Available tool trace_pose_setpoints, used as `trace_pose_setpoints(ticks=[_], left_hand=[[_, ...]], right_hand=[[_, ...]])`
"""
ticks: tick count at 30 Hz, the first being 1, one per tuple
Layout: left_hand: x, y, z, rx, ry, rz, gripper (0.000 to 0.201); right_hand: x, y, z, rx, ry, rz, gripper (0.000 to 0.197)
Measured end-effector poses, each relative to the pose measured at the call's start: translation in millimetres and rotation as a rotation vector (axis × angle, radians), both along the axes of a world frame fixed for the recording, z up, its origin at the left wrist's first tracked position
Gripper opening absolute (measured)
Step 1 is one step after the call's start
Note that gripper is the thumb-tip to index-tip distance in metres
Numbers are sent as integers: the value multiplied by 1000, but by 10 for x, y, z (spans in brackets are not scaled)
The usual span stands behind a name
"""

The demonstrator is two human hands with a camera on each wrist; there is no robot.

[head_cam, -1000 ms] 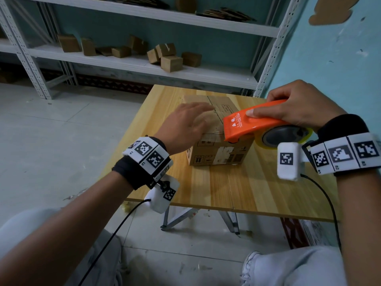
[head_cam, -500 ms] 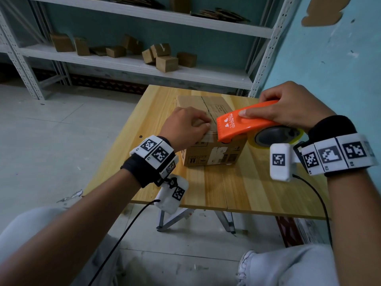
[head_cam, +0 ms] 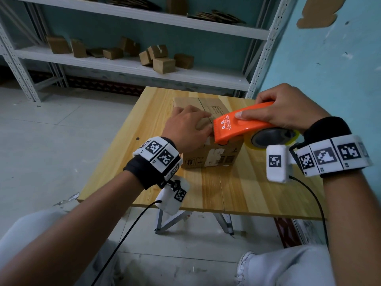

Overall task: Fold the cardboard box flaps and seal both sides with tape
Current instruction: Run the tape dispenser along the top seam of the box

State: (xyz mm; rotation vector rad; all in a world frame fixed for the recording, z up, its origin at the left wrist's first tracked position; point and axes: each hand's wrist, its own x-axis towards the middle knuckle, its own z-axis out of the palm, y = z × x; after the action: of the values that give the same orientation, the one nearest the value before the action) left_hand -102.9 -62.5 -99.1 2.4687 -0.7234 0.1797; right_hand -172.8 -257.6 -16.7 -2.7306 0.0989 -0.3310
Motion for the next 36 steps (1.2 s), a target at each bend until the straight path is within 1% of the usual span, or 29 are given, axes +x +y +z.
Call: trace_pose_setpoints(ticks=[2,5,8,10,13,15,19,21,25,26,27,29,31,33,36], left_hand=[[-9,-26,-24,34,1,7,48],[-21,-55,-58,91,-5,-15,44],[-2,-50,-62,136,5,-36,45],[7,-36,-56,146,5,-42,45],[26,-5,-52,159,11,-53,45],[64,26,-62,159,19,-69,45],[105,121,-42,162,28,-116,46],[90,198,1,161,47,-137,46],[83,352,54,146,70,-208,45],[89,381,56,115,95,-231,44],[104,405,57,38,142,-244,42],[124,441,72,-205,290,-194,37],[154,472,104,-408,370,-129,36],[200,495,128,-509,406,-121,36],[252,522,155,-569,455,-121,35]], right_hand=[[7,-6,-7,-6,1,0,47],[8,-13,-6,-10,-1,-5,47],[8,-10,-9,-27,3,-5,44],[9,-18,-5,-30,9,8,35],[-15,-42,22,15,38,56,19],[-38,-55,32,36,33,75,20],[-60,-10,27,135,-38,76,30],[-64,44,15,153,-42,82,32],[-41,182,-1,138,-16,105,25],[-27,213,-1,124,-10,108,23],[-14,239,4,112,-4,111,20],[11,274,12,97,4,114,18],[25,288,18,95,11,114,16],[33,292,24,98,29,118,14],[52,297,45,78,64,123,16]])
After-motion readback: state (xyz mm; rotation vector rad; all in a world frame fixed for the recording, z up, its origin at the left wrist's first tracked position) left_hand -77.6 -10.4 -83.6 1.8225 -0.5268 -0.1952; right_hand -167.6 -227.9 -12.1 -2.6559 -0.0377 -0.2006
